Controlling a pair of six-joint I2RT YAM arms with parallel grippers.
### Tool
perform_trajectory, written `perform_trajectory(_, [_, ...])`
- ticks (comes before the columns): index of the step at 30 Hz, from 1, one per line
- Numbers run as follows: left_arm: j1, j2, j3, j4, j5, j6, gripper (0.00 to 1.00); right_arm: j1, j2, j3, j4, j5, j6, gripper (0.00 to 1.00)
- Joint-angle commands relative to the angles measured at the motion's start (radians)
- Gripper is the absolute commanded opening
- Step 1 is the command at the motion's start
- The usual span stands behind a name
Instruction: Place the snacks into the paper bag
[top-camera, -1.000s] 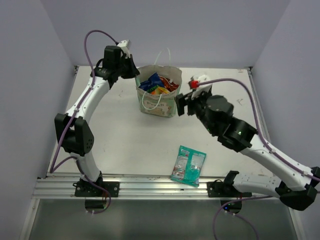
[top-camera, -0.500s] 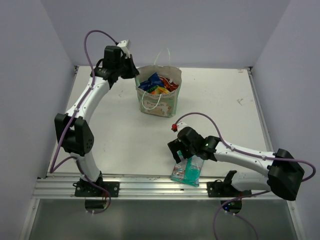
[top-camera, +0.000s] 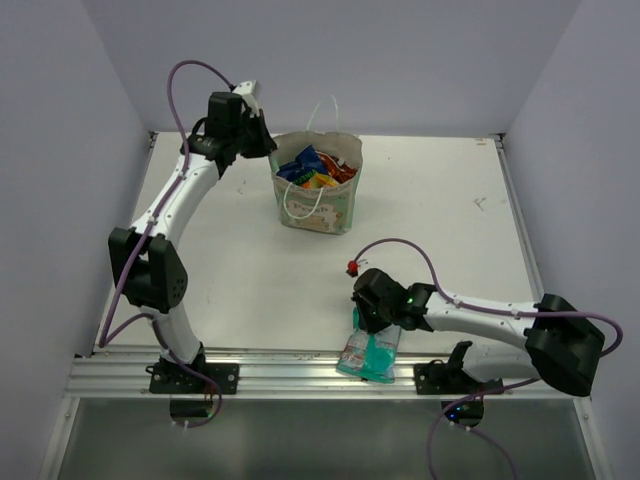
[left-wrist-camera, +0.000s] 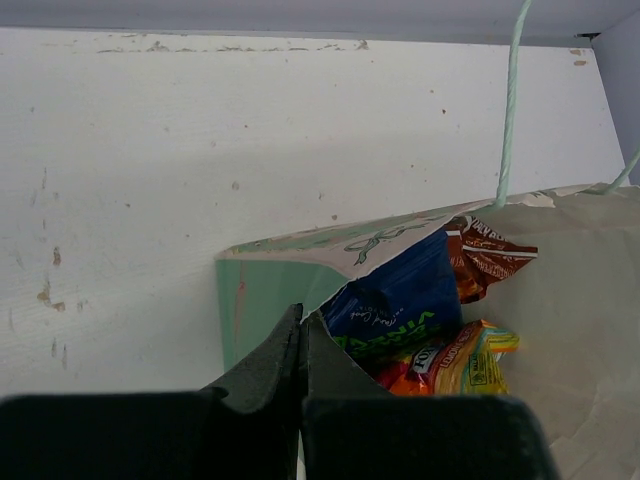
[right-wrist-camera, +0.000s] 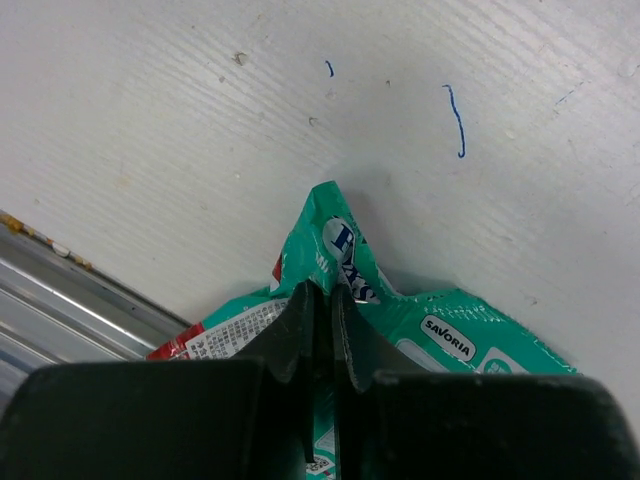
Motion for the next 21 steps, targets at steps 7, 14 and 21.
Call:
perform_trajectory(7, [0.000, -0.057, 0.004, -0.024, -0.027, -0.009, 0.00, 0.014, -0.090, 0.163, -0.251, 0.084, -0.010, 0.00])
perform_trajectory(14, [-0.002, -0.057, 0.019, -0.027, -0.033, -0.004, 0.00, 0.006, -0.033, 0.683, -0.400, 0.434, -0.224, 0.00])
perform_trajectory(21, [-0.002, -0.052, 0.031, -0.023, -0.019, -0.006, 0.00, -0.078, 0.218, 1.080, -0.066, 0.592, -0.612, 0.00])
